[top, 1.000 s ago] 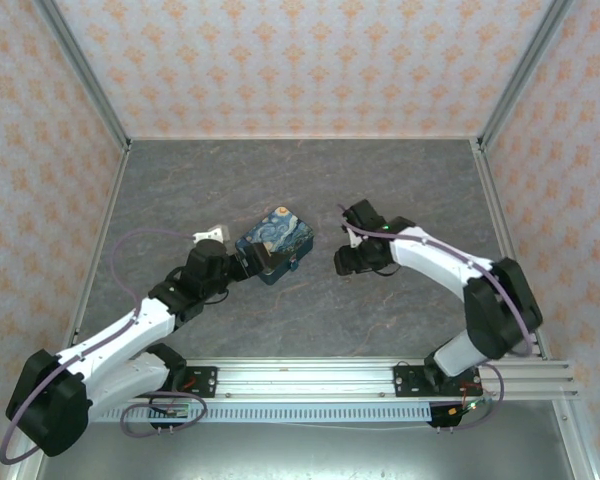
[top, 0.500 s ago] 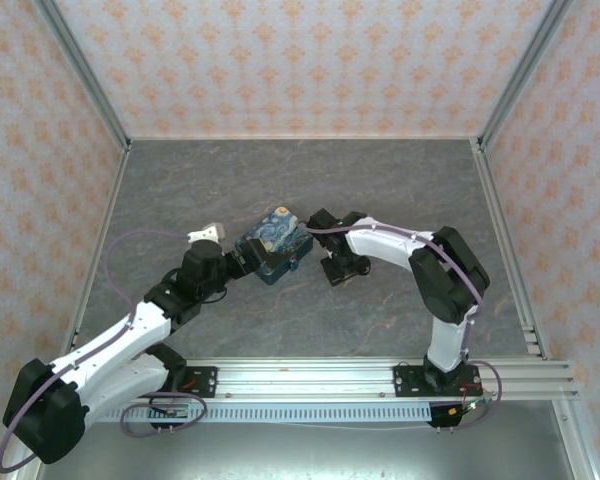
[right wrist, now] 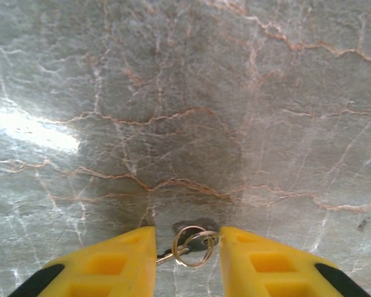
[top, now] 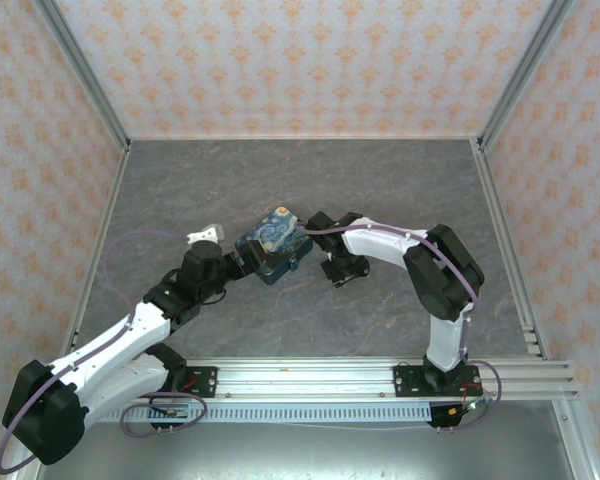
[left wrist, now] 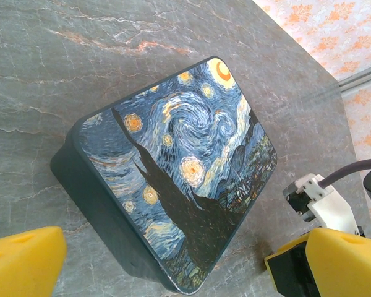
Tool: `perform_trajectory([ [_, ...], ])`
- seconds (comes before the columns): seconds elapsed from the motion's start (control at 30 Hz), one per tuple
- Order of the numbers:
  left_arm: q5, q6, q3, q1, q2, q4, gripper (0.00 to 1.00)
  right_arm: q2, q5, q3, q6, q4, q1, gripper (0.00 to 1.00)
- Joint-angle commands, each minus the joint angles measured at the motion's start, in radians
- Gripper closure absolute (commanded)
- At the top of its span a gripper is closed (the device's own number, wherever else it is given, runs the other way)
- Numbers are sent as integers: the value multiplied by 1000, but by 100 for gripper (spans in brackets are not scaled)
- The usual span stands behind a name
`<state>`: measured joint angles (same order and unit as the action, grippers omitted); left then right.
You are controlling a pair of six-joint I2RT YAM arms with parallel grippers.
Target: Unlock a padlock with a key
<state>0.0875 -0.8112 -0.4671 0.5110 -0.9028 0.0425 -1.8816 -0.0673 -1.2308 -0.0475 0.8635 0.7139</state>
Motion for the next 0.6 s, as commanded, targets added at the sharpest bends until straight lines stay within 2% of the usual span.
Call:
perform_trajectory([
  [0.0, -37, 0, 1, 9, 22, 31, 0, -21, 44, -2, -2, 45, -1, 71],
  [0.37, -40, 7, -10, 9, 34, 52, 0, 15, 38, 9, -11, 35, 0, 92],
  [0.57, -38, 12, -15, 9, 41, 60, 0, 46, 32, 16, -13, 24, 0, 99],
])
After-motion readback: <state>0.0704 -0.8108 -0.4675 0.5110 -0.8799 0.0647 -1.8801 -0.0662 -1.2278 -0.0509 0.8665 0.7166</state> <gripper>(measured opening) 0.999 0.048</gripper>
